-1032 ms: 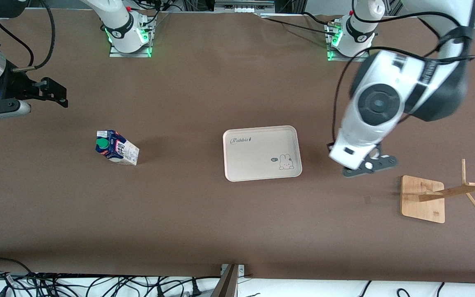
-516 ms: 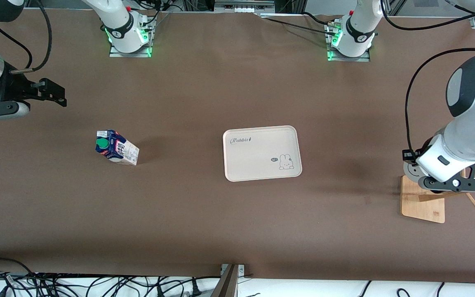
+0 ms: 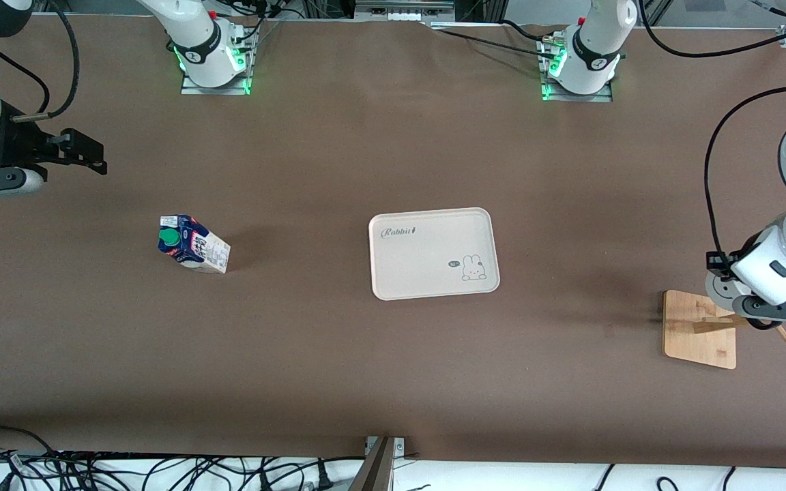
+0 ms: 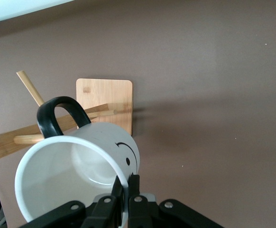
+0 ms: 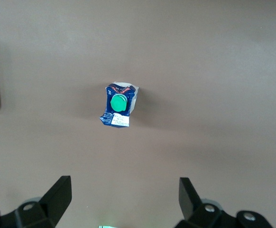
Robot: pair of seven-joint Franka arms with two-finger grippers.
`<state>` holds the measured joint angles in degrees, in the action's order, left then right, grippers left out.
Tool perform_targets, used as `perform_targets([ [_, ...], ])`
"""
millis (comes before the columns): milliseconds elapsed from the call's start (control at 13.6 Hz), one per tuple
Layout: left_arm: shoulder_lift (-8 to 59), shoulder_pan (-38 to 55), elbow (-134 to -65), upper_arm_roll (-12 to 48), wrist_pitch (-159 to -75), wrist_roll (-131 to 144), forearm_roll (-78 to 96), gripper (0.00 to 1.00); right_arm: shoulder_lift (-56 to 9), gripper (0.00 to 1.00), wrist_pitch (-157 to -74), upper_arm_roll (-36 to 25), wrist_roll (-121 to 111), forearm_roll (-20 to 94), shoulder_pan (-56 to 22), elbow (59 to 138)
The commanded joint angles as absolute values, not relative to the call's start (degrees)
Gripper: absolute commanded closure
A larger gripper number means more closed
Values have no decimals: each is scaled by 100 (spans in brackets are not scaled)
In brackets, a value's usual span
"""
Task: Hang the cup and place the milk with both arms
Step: 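Hang the mug handle on a stand peg with the left gripper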
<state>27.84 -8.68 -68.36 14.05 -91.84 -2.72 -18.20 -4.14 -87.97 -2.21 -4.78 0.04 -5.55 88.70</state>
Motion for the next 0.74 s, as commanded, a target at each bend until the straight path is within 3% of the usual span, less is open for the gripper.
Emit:
perform_targets([
  [0,2786,-922,-6732,1397,-9158,-571,-2030,100,-396,0,-8736,-88,-457,-70,-439,8851],
  [589,2769,-1265,-6855,1397,-9097,-1037,-2066,100,-413,0,-8719,-114,-457,-44,-439,8833],
  [663,2769,-1283,-6873,1397,-9097,-1028,-2057,92,-413,0,-8727,-114,-448,-35,-439,8833],
])
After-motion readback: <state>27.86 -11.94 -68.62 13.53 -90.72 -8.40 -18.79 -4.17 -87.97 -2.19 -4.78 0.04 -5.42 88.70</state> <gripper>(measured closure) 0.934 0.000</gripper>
